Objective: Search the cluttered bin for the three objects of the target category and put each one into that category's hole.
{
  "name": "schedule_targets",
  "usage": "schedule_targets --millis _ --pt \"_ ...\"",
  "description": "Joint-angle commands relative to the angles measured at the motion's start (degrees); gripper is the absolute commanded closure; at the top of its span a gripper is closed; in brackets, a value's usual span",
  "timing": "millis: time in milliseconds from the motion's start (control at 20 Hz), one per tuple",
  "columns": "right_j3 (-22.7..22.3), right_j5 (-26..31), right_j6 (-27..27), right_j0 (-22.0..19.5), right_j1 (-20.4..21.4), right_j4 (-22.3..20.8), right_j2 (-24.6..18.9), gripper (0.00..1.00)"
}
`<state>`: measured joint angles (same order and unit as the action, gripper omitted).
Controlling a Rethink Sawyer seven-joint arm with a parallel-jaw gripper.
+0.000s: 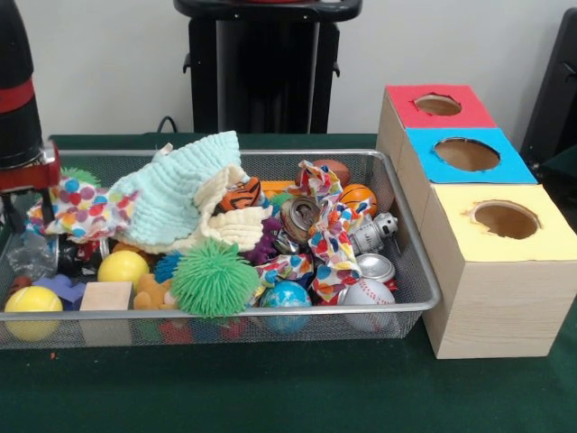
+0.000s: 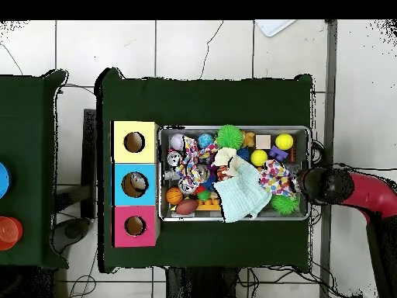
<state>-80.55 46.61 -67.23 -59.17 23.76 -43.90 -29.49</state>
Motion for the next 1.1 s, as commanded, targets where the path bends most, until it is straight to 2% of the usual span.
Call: schedule_targets --millis 50,500,650,800,1100 --pt "3.2 -5.7 10.8 0.5 -6.0 -7.1 0.3 1.0" --pt "2.7 -5.8 10.3 0.8 -5.7 -6.7 -0.3 1.0" --pt "1.3 -5.7 9.6 0.9 -3.6 -6.0 -0.7 1.0" --pt "-1.5 -4.8 7.2 1.9 0.5 -5.0 -0.2 1.0" --pt "-10.7 1.5 3.6 5.0 15.9 -0.1 0.5 1.0"
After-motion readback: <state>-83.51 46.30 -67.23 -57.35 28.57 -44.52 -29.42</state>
